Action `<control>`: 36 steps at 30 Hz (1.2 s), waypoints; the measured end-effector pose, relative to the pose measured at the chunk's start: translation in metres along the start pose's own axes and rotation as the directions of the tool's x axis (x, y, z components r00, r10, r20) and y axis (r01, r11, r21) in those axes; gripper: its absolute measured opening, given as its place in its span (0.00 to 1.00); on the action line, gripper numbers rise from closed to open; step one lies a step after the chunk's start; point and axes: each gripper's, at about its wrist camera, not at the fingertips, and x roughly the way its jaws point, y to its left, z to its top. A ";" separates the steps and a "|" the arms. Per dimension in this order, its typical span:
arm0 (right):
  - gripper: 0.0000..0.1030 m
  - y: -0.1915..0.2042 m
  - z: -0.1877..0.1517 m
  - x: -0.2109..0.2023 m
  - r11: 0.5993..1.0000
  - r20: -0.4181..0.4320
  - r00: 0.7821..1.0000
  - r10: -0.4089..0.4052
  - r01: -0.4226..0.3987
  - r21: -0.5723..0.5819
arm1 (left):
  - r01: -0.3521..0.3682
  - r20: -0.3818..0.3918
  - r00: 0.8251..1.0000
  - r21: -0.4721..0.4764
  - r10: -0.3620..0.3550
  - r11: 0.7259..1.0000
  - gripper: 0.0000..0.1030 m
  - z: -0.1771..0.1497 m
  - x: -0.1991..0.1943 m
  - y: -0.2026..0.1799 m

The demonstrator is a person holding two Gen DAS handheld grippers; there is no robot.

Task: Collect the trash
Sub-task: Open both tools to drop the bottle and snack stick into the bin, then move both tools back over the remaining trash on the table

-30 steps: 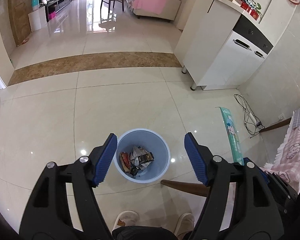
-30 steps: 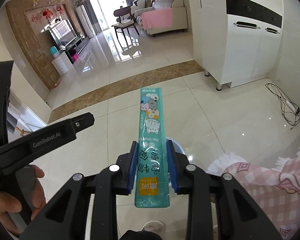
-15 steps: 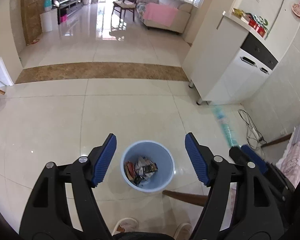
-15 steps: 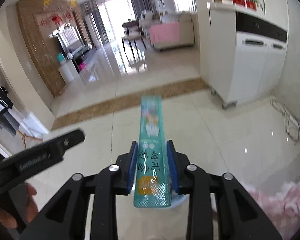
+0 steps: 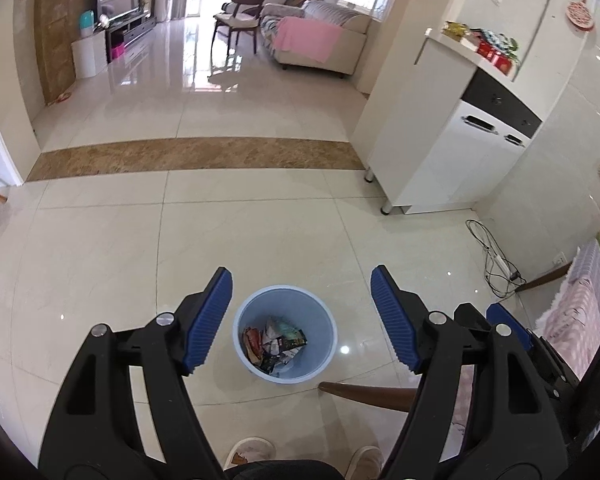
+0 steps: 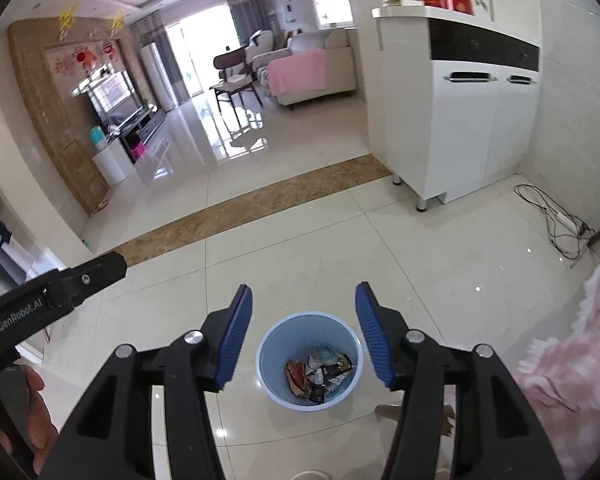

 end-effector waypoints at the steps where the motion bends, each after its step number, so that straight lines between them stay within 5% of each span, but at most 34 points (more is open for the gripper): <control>1: 0.53 -0.002 0.000 -0.007 1.000 0.010 1.000 0.002 -0.003 0.005 | 0.007 0.007 1.000 0.008 -0.007 1.000 0.70 -0.001 -0.005 -0.004; 21: 0.58 -0.073 -0.017 -0.174 0.993 0.220 0.972 -0.081 0.060 0.104 | 0.091 0.160 0.979 0.220 -0.128 0.971 0.76 -0.040 -0.128 -0.117; 27: 0.59 -0.126 -0.043 -0.229 0.972 0.263 0.948 -0.180 0.131 0.194 | 0.166 0.132 0.967 0.313 -0.216 0.935 0.78 -0.066 -0.148 -0.169; 36: 0.59 -0.212 -0.093 -0.296 0.911 0.239 0.903 -0.356 0.278 0.304 | 0.304 -0.026 0.945 0.439 -0.326 0.845 0.78 -0.122 -0.143 -0.264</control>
